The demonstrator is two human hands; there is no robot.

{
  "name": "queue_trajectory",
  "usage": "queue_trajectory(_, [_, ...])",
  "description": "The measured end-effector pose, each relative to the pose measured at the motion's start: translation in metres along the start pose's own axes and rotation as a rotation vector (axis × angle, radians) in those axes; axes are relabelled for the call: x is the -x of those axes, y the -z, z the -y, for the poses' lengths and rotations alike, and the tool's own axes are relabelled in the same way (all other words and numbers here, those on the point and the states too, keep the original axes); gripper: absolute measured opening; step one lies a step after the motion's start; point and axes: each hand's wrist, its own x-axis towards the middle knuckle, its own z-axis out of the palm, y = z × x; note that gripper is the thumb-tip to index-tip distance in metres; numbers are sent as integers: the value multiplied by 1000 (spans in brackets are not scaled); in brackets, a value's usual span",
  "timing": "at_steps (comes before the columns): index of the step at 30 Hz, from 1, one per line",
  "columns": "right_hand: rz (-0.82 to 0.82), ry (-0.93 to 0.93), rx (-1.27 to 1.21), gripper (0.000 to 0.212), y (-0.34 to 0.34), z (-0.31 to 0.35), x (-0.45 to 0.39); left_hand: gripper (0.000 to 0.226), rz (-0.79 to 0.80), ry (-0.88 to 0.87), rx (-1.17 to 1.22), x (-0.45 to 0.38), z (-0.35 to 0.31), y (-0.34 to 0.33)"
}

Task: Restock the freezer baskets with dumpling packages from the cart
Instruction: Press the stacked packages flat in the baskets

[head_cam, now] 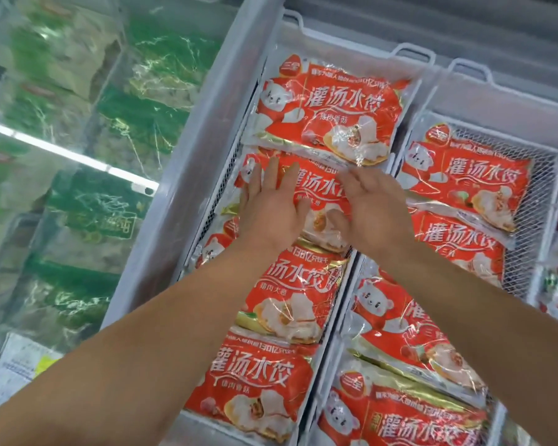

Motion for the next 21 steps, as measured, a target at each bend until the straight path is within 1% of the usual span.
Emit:
queue_trajectory(2, [-103,1,-87,67,8,-20,-22,63,-78,-9,34,-21,-12,8])
queue_trajectory(3, [-128,-6,-105,68,13,-30,-37,63,-98,-7,36,-36,-18,12])
queue_trajectory(6, [-96,-13,-102,77,22,-49,-80,65,-107,11,17,-79,-30,18])
queue_trajectory(9, [-11,9,-107,89,21,-59,-107,71,-81,41,-30,-111,-33,15])
queue_trajectory(11, [30,-1,-148,97,12,-63,-105,75,-88,27,-102,-114,-34,7])
queue_trajectory(14, [46,-94,-226,101,-2,-65,-86,78,-88,-14,-133,-112,-32,-2])
queue_trajectory(18, [17,-114,-107,100,-3,-54,-82,80,-38,-41,-135,-117,-22,6])
queue_trajectory(21, [56,-140,-102,99,5,-50,-81,81,9,-22,-145,-114,-24,14])
